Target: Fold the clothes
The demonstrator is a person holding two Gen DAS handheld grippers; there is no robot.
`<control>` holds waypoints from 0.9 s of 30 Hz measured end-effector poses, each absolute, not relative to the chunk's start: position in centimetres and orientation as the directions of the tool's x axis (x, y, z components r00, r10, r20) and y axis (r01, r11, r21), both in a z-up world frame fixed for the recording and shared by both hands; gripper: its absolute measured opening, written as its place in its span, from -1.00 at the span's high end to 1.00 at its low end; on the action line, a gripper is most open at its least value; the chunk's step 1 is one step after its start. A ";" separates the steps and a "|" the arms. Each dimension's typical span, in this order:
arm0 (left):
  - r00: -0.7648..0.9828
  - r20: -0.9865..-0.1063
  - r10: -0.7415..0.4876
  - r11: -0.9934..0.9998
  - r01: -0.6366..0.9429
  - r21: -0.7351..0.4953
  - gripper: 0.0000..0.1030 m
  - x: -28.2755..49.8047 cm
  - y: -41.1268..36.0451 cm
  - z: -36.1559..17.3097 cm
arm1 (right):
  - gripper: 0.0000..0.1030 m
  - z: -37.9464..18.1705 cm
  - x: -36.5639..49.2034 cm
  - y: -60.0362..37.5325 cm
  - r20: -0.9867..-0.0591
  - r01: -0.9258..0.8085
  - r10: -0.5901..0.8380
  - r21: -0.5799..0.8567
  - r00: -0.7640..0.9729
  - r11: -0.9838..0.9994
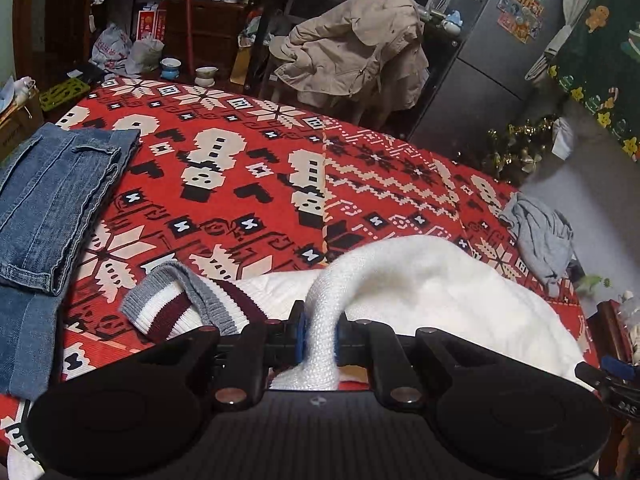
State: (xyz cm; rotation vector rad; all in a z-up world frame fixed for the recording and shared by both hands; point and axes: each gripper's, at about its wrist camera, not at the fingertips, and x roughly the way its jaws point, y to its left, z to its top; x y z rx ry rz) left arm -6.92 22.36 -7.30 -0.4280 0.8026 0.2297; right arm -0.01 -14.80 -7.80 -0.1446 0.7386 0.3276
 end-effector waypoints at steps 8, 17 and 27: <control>0.652 -0.758 0.007 0.885 -0.357 -0.300 0.77 -6.7 22.5 -8.2 | -0.31 -11.4 3.3 -19.8 -0.790 -0.157 0.211 0.147 0.575 0.977; 0.680 -0.733 -0.024 0.871 -0.345 -0.349 0.79 -5.5 23.0 -6.0 | 0.84 -10.1 4.2 -19.9 -0.768 -0.151 0.296 0.256 0.568 0.955; 0.786 -0.618 0.038 0.898 -0.297 -0.323 0.80 1.5 25.2 4.3 | 0.86 1.6 11.5 -13.8 -0.618 -0.332 0.421 0.261 0.664 0.907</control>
